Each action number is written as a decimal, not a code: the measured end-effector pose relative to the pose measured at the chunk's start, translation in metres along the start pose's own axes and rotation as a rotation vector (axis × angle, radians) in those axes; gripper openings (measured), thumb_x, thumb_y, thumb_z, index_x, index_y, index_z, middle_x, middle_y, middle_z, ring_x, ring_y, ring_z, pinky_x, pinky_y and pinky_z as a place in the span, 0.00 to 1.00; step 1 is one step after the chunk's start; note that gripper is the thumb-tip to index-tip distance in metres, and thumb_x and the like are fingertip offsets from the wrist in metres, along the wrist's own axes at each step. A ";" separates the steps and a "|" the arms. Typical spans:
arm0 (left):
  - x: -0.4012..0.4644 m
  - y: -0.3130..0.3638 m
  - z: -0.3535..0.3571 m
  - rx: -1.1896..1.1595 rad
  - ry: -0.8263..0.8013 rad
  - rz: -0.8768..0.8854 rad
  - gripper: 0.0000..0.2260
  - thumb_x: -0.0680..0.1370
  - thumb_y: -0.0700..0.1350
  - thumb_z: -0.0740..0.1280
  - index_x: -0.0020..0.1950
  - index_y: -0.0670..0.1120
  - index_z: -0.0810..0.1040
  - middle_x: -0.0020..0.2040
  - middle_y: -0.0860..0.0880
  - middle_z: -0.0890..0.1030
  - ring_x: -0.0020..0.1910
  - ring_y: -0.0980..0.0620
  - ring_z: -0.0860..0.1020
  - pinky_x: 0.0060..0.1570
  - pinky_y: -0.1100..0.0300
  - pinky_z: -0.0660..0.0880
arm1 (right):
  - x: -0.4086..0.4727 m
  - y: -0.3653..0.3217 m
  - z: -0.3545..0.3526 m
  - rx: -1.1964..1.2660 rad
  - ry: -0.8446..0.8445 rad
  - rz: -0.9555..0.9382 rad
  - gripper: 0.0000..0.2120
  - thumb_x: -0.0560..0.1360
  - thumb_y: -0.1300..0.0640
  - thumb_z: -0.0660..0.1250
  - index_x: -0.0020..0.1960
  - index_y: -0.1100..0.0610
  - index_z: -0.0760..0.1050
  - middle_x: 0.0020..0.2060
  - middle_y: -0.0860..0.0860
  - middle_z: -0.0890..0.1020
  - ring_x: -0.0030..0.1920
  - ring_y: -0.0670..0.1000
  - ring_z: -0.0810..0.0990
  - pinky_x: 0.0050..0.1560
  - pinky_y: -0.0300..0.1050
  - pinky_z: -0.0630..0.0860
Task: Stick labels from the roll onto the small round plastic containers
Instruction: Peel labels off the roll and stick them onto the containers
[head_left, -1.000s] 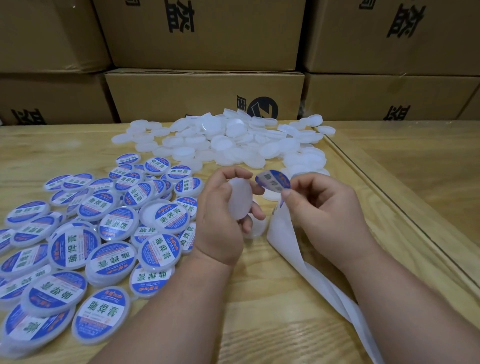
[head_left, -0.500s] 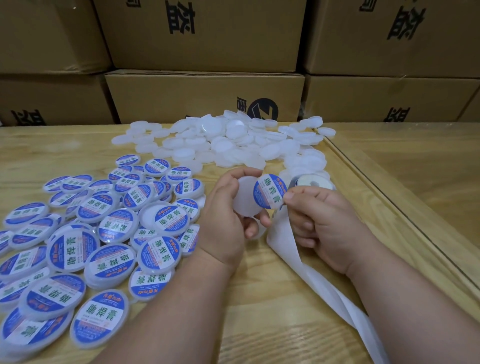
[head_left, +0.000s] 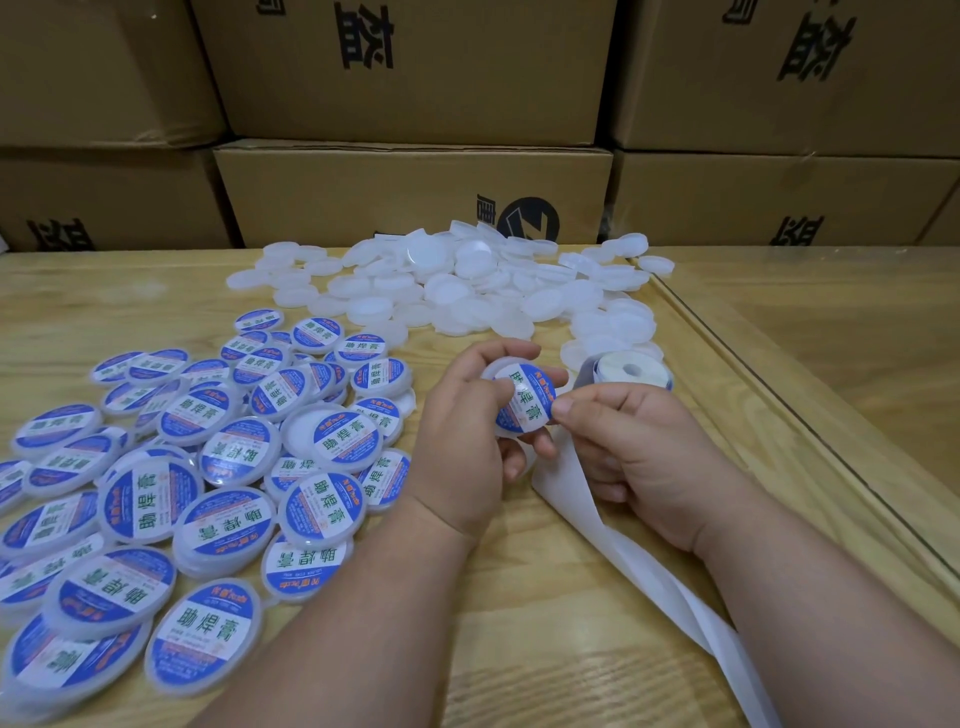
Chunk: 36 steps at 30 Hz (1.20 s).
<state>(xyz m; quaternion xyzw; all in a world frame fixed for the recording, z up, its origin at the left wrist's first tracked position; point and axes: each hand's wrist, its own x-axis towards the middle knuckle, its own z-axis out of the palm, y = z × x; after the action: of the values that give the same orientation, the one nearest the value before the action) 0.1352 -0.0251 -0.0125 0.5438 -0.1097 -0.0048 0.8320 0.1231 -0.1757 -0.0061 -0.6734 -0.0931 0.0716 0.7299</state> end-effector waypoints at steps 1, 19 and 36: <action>0.000 0.000 0.000 0.004 -0.002 0.003 0.15 0.70 0.42 0.58 0.52 0.46 0.78 0.49 0.40 0.86 0.25 0.45 0.76 0.20 0.63 0.60 | 0.000 0.000 0.000 -0.001 -0.004 0.000 0.08 0.73 0.53 0.68 0.40 0.56 0.84 0.23 0.45 0.74 0.23 0.44 0.60 0.22 0.36 0.59; -0.002 0.004 0.003 0.003 -0.001 0.007 0.14 0.70 0.40 0.58 0.46 0.51 0.81 0.49 0.39 0.85 0.26 0.46 0.76 0.22 0.61 0.59 | -0.001 0.000 0.000 -0.021 -0.031 -0.014 0.15 0.82 0.59 0.64 0.41 0.55 0.85 0.24 0.43 0.75 0.22 0.43 0.60 0.22 0.35 0.60; 0.003 0.004 -0.010 0.177 0.406 0.094 0.09 0.77 0.44 0.71 0.54 0.56 0.81 0.48 0.54 0.87 0.35 0.55 0.81 0.34 0.62 0.75 | 0.005 0.008 -0.004 0.042 0.187 -0.053 0.07 0.70 0.56 0.68 0.43 0.53 0.85 0.25 0.49 0.63 0.25 0.48 0.59 0.27 0.43 0.55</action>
<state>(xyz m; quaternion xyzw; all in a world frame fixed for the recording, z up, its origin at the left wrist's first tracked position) 0.1392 -0.0150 -0.0122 0.5989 0.0345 0.1532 0.7853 0.1294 -0.1782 -0.0144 -0.6591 -0.0409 -0.0087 0.7509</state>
